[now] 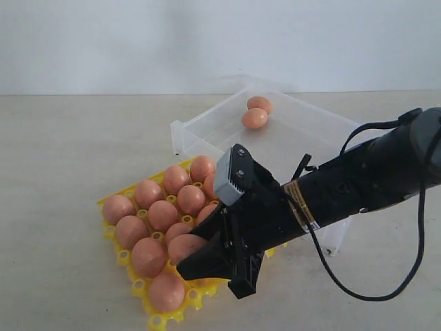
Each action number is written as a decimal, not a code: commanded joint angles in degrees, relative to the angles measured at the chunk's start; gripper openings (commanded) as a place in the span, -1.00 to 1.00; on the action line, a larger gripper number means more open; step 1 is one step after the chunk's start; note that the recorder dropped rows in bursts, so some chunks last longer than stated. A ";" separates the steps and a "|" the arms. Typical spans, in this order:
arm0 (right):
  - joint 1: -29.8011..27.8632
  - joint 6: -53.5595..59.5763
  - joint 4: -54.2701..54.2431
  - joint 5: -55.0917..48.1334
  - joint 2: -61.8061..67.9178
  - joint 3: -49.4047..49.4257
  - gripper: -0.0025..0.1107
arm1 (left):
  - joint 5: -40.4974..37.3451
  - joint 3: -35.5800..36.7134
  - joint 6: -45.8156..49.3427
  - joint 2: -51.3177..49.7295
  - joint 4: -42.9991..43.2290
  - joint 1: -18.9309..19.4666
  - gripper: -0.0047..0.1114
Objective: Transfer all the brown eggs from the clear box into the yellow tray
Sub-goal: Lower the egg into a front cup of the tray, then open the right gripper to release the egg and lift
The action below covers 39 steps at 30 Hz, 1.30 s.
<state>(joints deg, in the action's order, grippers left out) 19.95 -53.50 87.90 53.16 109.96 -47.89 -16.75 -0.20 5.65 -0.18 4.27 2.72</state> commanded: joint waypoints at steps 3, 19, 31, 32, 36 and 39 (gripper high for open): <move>0.07 0.50 -1.35 -1.57 1.58 -0.18 -0.96 | -0.02 0.20 -0.23 0.18 0.07 0.08 -0.85; 0.07 -0.13 -2.69 0.46 1.58 -0.18 -0.29 | -0.02 0.20 -0.23 0.18 0.07 0.08 -0.85; 0.07 -0.34 -2.69 2.53 1.58 -0.18 0.02 | -0.02 0.20 -0.23 0.18 0.07 0.08 -0.85; 0.07 -0.34 -2.69 3.12 1.58 -0.18 0.02 | -0.02 0.20 -0.23 0.18 0.07 0.08 -0.85; 0.07 -0.34 -3.75 3.60 0.32 -0.18 0.02 | -0.02 0.20 -0.23 0.18 0.07 0.08 -0.85; 0.07 -0.34 -6.24 3.60 -2.30 -0.20 0.00 | -0.02 0.20 -0.23 0.18 0.07 0.08 -0.85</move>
<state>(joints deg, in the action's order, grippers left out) 19.95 -54.01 84.24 55.78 110.48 -47.98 -16.75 -0.20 5.65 -0.18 4.27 2.72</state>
